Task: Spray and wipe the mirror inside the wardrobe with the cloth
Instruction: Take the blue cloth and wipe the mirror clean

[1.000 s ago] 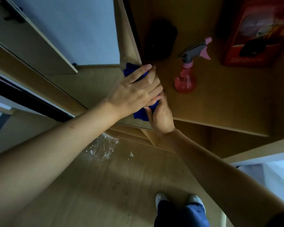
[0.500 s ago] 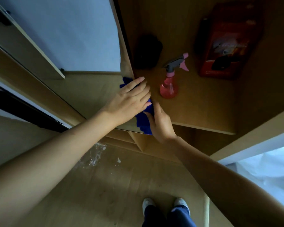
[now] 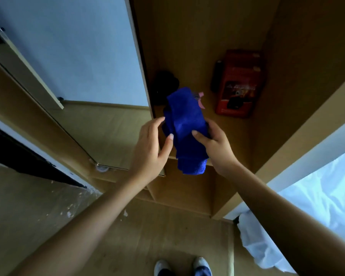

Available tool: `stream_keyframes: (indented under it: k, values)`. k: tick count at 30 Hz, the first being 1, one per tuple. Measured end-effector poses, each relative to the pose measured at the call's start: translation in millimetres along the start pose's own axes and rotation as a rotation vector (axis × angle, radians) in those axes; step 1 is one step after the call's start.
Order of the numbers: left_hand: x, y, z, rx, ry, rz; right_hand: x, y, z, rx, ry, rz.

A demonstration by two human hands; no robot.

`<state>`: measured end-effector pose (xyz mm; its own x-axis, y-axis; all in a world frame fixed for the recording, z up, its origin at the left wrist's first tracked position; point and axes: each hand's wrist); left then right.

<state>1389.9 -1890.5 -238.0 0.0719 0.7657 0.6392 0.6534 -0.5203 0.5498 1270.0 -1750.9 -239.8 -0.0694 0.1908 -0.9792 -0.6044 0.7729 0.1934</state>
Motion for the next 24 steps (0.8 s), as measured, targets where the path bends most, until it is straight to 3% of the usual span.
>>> stream_keyframes:
  k: [4,6,9,14,17,24]
  values:
    - [27,-7,1,0.013,0.416,0.462,-18,8,20,-0.098,-0.055,-0.361]
    - [39,-9,-2,0.044,0.481,0.599,-22,8,28,-0.13,-0.081,-0.483]
    - [53,-7,-2,0.055,0.478,0.607,-23,4,36,-0.129,-0.109,-0.646]
    - [63,-8,-1,-0.103,0.449,0.349,-18,-6,43,-0.117,-0.163,-0.84]
    - [63,-1,-11,-0.122,0.325,0.227,-13,-10,41,-0.068,-0.227,-0.906]
    - [44,9,-27,0.432,-0.029,-0.295,-3,-6,33,0.133,-0.282,-0.847]
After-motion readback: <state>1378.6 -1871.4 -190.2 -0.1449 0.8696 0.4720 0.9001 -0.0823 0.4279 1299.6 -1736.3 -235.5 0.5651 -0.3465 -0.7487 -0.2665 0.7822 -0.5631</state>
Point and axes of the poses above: each hand's wrist, its own z-axis away from the middle knuckle, its own y-axis out of the back of the hand, x = y × z, and after that the axes turned 12 degrees about z, right-handed
